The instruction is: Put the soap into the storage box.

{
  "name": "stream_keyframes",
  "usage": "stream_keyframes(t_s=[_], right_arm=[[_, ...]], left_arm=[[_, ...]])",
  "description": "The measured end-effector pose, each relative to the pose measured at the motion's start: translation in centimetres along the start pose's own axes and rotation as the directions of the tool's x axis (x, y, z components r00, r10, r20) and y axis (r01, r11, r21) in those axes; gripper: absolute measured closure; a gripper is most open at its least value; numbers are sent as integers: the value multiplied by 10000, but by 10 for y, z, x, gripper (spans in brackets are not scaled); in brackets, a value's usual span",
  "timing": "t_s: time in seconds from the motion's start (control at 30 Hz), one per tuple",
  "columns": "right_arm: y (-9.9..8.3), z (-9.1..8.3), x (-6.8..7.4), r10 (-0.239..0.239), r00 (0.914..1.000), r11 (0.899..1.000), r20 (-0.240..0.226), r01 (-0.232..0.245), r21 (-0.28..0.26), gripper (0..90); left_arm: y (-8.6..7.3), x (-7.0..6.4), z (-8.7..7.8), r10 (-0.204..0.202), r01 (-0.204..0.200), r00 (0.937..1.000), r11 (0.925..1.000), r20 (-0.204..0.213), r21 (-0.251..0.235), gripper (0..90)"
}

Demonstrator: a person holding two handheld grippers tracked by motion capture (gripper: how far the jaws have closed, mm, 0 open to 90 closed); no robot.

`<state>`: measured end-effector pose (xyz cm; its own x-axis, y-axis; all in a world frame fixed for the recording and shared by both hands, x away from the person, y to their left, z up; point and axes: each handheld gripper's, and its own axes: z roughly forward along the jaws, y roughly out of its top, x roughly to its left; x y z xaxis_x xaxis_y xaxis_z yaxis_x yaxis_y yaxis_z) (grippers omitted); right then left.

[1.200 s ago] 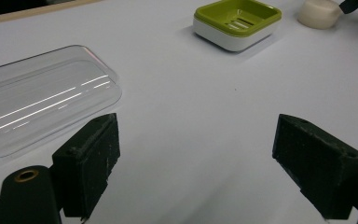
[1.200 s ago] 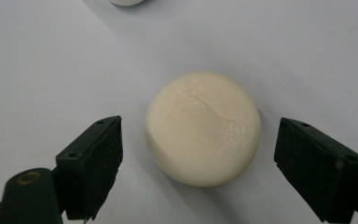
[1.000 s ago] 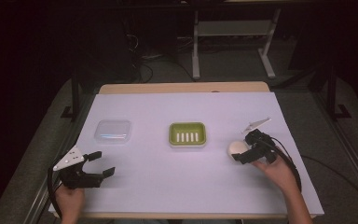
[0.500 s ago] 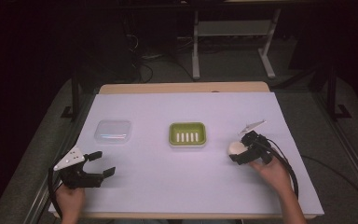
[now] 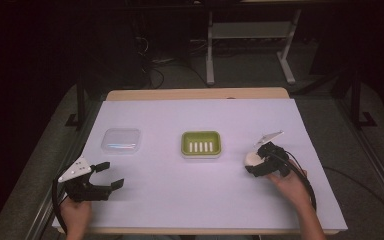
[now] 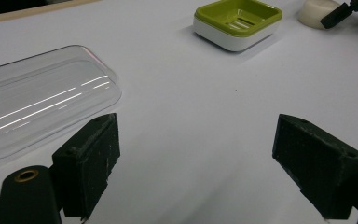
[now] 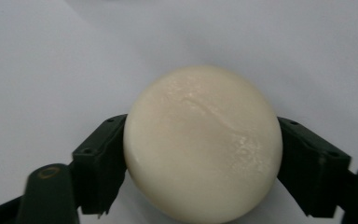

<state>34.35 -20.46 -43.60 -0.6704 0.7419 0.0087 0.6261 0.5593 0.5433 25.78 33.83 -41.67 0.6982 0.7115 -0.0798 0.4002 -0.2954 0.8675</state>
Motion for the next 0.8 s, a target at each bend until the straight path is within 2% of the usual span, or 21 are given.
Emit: stream_keyframes(t_s=[0.27, 0.43, 0.7, 0.8], right_arm=[[1, 2, 0, -90, 9999, 9999, 114, 89, 116, 235], [2, 1, 0, 137, 9999, 9997, 17, -138, 207, 238], [3, -6, -1, 137, 9996, 9999, -229, -138, -51, 241], [5, -8, 0, -17, 9997, 10000, -260, 19, 67, 241]], left_arm=[[0, 0, 0, 20, -20, 10000, 10000, 4, 10, 145], [-1, 1, 0, -45, 45, 10000, 10000, -29, 14, 145], [-2, 3, -4, -121, 120, 9999, 9999, -97, -55, 145], [-2, 3, -4, -118, 118, 9999, 9999, -93, -28, 145]])
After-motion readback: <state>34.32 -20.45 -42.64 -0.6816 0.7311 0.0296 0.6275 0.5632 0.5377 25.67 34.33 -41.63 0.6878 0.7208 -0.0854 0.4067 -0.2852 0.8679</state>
